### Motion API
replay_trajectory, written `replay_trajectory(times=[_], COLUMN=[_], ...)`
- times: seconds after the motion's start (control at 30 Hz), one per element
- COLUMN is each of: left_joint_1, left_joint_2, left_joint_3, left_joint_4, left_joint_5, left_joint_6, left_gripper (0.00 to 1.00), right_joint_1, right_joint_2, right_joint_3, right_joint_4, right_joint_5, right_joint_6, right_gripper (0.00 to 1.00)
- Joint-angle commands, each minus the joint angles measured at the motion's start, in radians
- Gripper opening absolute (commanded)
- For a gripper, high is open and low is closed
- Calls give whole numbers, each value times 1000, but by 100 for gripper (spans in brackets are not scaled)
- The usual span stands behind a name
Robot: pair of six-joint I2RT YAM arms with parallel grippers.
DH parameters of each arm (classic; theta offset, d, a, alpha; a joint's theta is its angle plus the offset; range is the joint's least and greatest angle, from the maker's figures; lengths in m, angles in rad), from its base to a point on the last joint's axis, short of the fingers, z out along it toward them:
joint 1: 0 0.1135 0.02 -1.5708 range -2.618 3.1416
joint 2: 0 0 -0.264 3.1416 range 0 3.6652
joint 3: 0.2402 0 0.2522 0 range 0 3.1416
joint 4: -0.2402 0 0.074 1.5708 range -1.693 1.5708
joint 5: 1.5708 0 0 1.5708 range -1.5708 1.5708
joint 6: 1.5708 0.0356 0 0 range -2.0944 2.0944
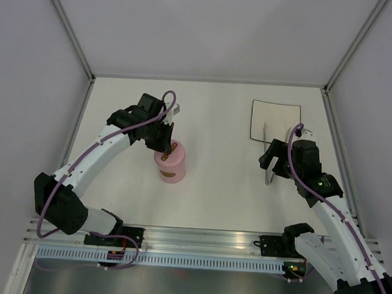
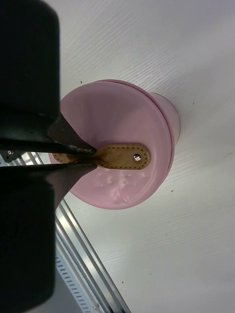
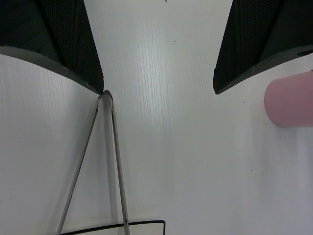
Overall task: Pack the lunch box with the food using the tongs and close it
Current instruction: Put the lid back on the lunch box
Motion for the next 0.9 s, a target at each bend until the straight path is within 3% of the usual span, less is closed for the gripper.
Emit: replay_trajectory(times=[0.0,0.27,0.5,0.6,0.73,0.87], left_joint_1=[-5,-6,-35,-80,-133,-189], left_joint_2=[0,-4,-53,-40,0,14], left_joint_3=[-35,-126,-242,-261,-256,-259], left_joint_4=[22,32,92,94,95,95], left_joint_5=[-40,-101,-92,-154,-174,-203], left_joint_6=[-33,-70,-194,-208,-237,-282], left_gripper=[14,15,15,15,16,16], right_joint_1=[-3,-3,-3,-3,14,132], right_joint_2=[-2,18,22,47,102,186], right_joint_3=[3,4,4,4,24,130], right_joint_4=[5,11,43,98,204,255], right_joint_5=[-1,-21,-36,-139,-274,-221], right_joint_6=[3,0,12,27,80,94], right_gripper=[98,98,98,98,90,84])
